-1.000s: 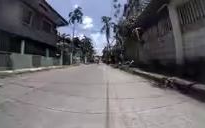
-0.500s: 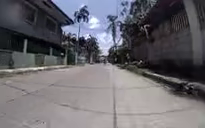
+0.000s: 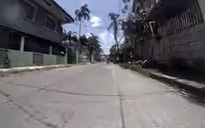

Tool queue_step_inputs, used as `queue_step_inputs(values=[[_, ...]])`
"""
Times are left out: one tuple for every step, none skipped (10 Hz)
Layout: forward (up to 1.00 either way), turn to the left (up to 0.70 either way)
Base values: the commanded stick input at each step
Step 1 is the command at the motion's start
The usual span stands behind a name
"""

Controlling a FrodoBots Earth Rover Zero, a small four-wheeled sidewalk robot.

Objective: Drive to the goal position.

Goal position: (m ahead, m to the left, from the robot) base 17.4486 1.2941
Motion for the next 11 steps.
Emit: queue_step_inputs(values=[[1.0,-0.31],[1.0,-0.31],[1.0,-0.28],[1.0,-0.01],[1.0,0.09],[1.0,0.09],[1.0,0.09],[1.0,0.09],[1.0,0.09],[1.0,0.09],[1.0,0.09]])
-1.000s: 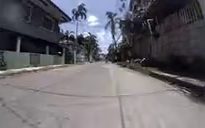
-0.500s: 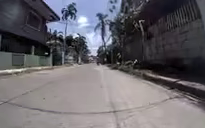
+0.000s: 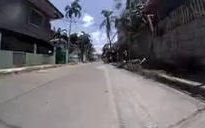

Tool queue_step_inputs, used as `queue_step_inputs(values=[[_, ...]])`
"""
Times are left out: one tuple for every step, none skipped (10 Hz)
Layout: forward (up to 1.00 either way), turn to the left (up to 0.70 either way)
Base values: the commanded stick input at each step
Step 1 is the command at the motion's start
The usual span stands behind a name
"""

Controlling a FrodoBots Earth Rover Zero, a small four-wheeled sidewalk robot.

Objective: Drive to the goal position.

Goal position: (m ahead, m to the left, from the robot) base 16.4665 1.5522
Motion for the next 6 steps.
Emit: queue_step_inputs(values=[[1.0,0.09],[1.0,0.09],[1.0,0.09],[1.0,0.09],[1.0,0.03],[1.0,-0.05]])
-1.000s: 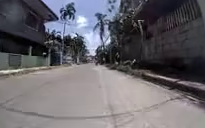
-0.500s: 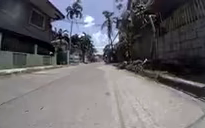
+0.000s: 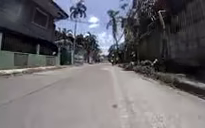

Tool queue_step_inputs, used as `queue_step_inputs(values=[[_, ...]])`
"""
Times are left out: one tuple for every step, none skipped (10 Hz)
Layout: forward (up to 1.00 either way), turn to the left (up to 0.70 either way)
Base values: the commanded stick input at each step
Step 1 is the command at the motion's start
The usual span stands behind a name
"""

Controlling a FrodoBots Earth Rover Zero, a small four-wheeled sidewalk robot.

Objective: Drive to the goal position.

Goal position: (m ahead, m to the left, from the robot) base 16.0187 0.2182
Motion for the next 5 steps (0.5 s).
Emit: queue_step_inputs(values=[[1.0,-0.13],[1.0,-0.21],[1.0,-0.29],[1.0,-0.31],[1.0,-0.31]])
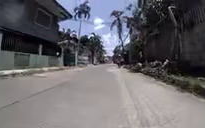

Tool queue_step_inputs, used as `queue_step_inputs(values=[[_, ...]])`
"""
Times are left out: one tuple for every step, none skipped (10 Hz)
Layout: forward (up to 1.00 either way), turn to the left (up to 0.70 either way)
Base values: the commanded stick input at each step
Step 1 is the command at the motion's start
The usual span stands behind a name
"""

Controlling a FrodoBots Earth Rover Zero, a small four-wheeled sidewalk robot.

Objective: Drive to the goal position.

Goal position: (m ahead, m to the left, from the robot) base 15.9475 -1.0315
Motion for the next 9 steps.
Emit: queue_step_inputs(values=[[1.0,-0.31],[1.0,-0.31],[1.0,-0.3],[1.0,-0.07],[1.0,0.09],[1.0,0.09],[1.0,0.09],[1.0,0.09],[1.0,0.09]])
